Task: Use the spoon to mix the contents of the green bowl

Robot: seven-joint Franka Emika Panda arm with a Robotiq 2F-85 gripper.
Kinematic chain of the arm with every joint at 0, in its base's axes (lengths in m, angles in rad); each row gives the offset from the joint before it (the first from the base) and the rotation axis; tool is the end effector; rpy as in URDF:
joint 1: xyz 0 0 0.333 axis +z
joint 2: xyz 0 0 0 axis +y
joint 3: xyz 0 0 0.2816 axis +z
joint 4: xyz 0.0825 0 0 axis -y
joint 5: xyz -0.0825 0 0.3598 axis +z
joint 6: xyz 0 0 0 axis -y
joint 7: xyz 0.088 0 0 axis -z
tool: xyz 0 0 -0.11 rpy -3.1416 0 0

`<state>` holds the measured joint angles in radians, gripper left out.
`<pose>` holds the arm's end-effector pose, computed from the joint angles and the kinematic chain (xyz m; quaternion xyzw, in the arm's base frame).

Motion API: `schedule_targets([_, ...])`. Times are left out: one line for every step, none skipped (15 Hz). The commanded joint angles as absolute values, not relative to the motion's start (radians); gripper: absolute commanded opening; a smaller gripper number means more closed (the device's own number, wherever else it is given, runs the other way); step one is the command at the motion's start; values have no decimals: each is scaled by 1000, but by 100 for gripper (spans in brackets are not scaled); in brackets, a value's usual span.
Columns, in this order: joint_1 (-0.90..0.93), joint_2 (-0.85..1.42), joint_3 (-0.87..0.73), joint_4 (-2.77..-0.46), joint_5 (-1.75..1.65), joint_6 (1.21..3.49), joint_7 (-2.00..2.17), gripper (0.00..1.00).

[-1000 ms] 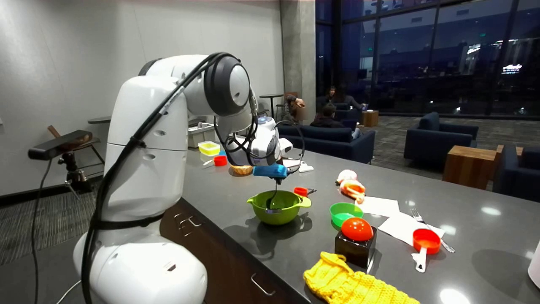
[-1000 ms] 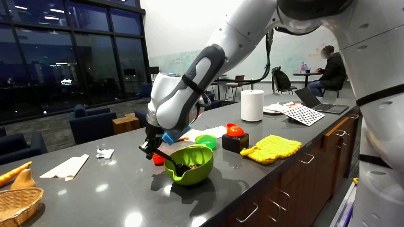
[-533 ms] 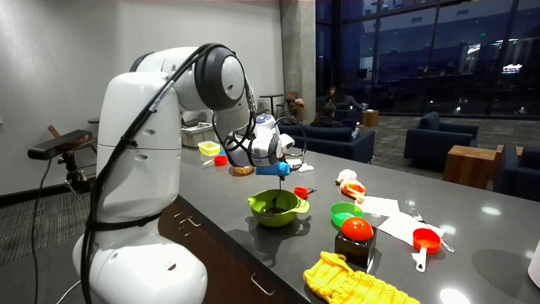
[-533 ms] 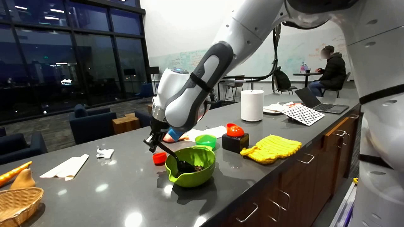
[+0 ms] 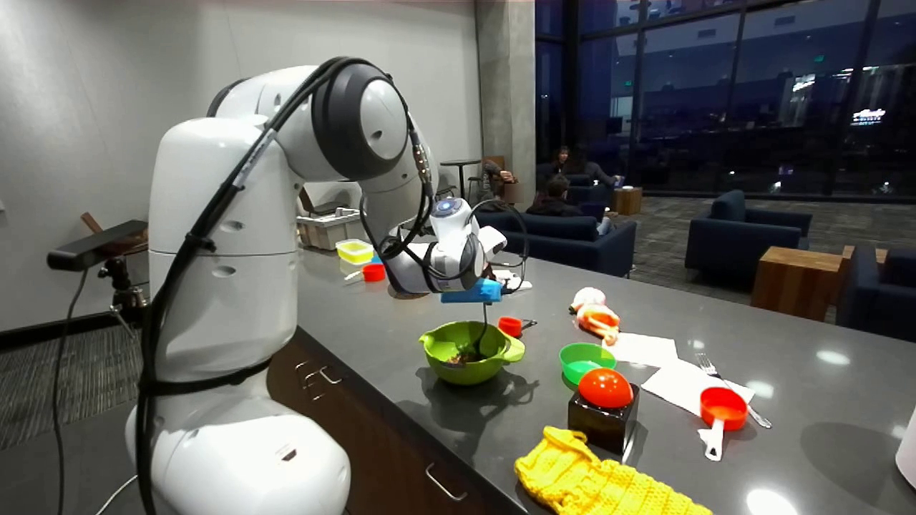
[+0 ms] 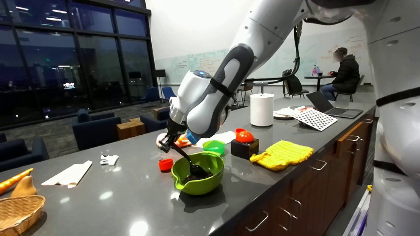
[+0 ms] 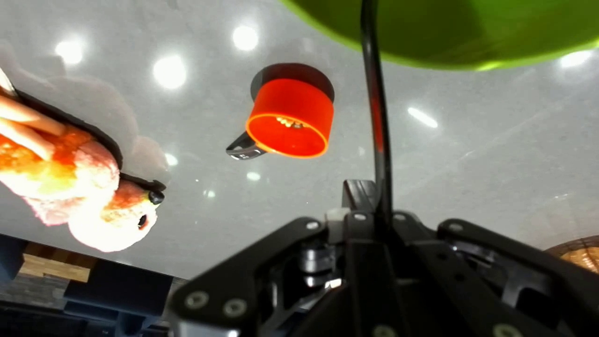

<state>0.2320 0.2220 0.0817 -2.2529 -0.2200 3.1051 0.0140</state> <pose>0.5313 0.1907 0.3203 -0.9199 -0.2393 -0.3100 0.0212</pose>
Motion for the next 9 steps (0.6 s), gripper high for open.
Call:
schedule_targets([221, 134, 56, -2366, -239, 3152, 7, 0])
schedule_targets([224, 122, 46, -2387, -238, 3163, 12, 0])
schedule_targets([217, 111, 52, -2413, -220, 3187, 17, 0])
schedule_targets([213, 101, 55, -2434, -209, 3208, 24, 0])
schedule_targets([209, 94, 62, -2457, -190, 3235, 40, 0])
schedule_targets([209, 87, 68, -2475, -173, 3253, 56, 0])
schedule_targets([213, 77, 72, -2493, -155, 3266, 80, 0])
schedule_targets([219, 72, 71, -2508, -140, 3283, 100, 0])
schedule_targets([226, 67, 70, -2519, -124, 3295, 119, 0])
